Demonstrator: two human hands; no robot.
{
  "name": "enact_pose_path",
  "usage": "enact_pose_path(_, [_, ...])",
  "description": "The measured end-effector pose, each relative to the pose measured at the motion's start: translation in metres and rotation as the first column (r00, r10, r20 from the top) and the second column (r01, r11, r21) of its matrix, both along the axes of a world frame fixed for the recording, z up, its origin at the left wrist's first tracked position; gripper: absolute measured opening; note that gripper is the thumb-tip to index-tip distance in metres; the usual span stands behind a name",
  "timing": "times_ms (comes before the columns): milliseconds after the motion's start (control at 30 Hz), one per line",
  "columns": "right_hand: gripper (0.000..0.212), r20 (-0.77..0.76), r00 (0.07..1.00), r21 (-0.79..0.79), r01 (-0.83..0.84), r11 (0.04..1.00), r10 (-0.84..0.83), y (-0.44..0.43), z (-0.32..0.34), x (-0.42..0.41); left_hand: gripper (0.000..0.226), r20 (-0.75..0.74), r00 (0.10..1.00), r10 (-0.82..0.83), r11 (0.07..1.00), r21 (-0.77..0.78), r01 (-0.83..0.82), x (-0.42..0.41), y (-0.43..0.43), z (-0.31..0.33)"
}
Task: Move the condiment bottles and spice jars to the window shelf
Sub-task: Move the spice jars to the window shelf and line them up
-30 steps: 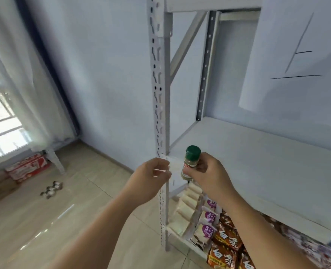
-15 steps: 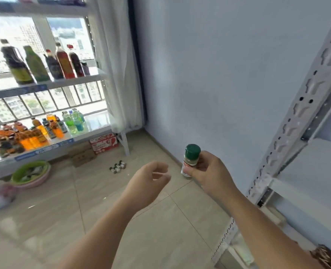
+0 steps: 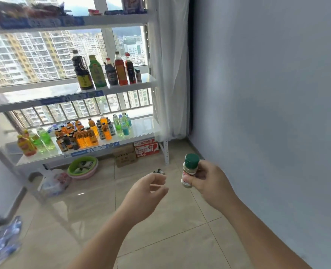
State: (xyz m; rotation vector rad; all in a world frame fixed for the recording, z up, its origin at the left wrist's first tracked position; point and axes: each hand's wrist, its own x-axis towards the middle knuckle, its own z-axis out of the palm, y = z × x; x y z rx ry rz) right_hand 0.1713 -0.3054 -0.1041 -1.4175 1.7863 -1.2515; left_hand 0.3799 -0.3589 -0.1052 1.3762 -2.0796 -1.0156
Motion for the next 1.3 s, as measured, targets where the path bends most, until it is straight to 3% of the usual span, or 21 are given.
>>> enact_pose_path(500, [0.024, -0.010, 0.981, 0.003, -0.195, 0.981, 0.195, -0.199, 0.014, -0.058, 0.019, -0.124, 0.969, 0.215, 0.976, 0.042, -0.212, -0.047, -0.158, 0.017])
enact_pose_path(1067, [0.031, -0.039, 0.987, 0.001, -0.154, 0.988, 0.154, -0.464, 0.031, -0.056, 0.017, -0.194, 0.963, 0.186, 0.982, 0.069, -0.176, -0.052, -0.439, 0.028])
enact_pose_path(1300, [0.030, -0.047, 0.985, 0.000, -0.165, 0.986, 0.165, -0.564, 0.027, -0.044, 0.022, -0.150, 0.973, 0.174, 0.984, 0.052, -0.168, -0.035, -0.541, 0.027])
